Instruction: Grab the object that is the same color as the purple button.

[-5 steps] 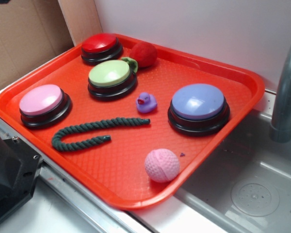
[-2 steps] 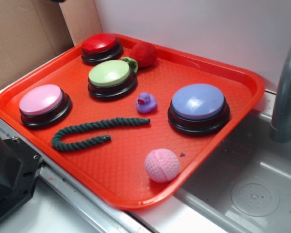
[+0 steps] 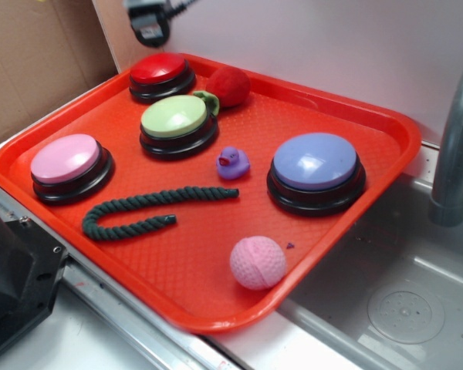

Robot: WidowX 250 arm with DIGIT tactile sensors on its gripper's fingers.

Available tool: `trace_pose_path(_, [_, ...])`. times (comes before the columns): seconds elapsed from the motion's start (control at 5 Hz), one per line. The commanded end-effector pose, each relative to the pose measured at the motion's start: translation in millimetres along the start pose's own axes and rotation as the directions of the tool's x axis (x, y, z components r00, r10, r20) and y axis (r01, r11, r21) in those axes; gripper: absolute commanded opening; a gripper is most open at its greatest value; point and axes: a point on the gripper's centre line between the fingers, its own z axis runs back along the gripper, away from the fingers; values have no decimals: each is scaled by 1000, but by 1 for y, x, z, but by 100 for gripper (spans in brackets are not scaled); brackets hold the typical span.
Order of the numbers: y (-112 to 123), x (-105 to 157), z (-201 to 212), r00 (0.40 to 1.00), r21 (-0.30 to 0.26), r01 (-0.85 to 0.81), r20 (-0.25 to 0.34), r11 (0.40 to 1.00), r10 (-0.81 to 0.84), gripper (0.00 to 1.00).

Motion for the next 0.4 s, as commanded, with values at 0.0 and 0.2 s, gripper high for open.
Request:
trace_pose_path(0.0, [-12,27,-62,989,-99,144,-19,985,-146,100])
trace_pose_path(0.2, [-24,32,-74,988,-138,153,9,979,-153,100])
